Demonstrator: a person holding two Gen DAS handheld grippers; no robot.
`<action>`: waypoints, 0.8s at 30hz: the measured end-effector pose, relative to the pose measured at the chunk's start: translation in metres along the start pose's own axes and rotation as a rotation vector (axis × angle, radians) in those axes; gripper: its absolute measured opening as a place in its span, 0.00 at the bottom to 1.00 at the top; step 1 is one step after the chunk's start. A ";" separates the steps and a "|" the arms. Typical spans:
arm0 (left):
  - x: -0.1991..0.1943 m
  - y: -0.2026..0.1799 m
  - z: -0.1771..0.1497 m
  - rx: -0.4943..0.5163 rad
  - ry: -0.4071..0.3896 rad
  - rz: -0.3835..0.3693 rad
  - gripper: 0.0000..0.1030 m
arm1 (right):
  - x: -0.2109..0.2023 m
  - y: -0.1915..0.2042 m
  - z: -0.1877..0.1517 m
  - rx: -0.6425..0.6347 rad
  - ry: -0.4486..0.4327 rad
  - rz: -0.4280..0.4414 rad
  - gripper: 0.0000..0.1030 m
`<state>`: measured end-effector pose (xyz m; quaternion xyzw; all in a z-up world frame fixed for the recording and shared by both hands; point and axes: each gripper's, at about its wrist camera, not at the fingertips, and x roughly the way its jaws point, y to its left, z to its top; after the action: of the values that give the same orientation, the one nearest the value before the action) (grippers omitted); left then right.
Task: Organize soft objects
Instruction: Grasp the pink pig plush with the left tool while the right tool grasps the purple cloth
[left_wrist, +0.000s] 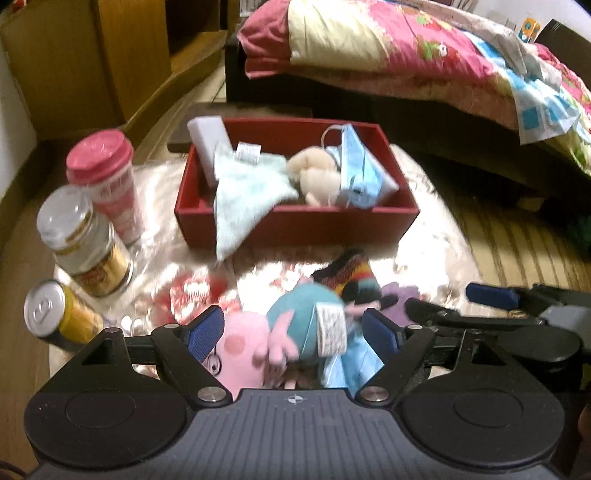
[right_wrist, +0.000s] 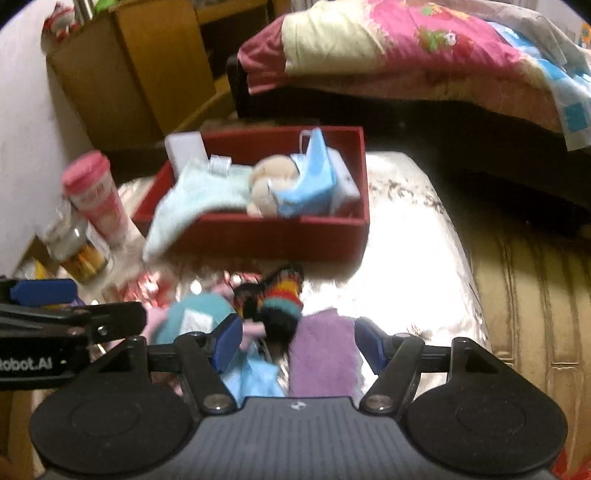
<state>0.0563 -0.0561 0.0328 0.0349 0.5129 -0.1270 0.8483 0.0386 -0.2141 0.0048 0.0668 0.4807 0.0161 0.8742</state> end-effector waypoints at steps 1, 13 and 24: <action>0.003 0.002 -0.003 -0.005 0.009 -0.005 0.78 | 0.001 0.000 -0.002 -0.009 0.003 -0.010 0.43; 0.030 0.019 -0.024 -0.059 0.088 -0.062 0.78 | 0.018 -0.021 -0.017 -0.019 0.060 -0.068 0.43; 0.036 0.021 -0.019 -0.040 0.068 -0.045 0.80 | 0.028 -0.036 -0.018 -0.018 0.091 -0.079 0.43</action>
<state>0.0616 -0.0385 -0.0094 0.0107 0.5446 -0.1347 0.8278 0.0367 -0.2458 -0.0331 0.0391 0.5221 -0.0112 0.8519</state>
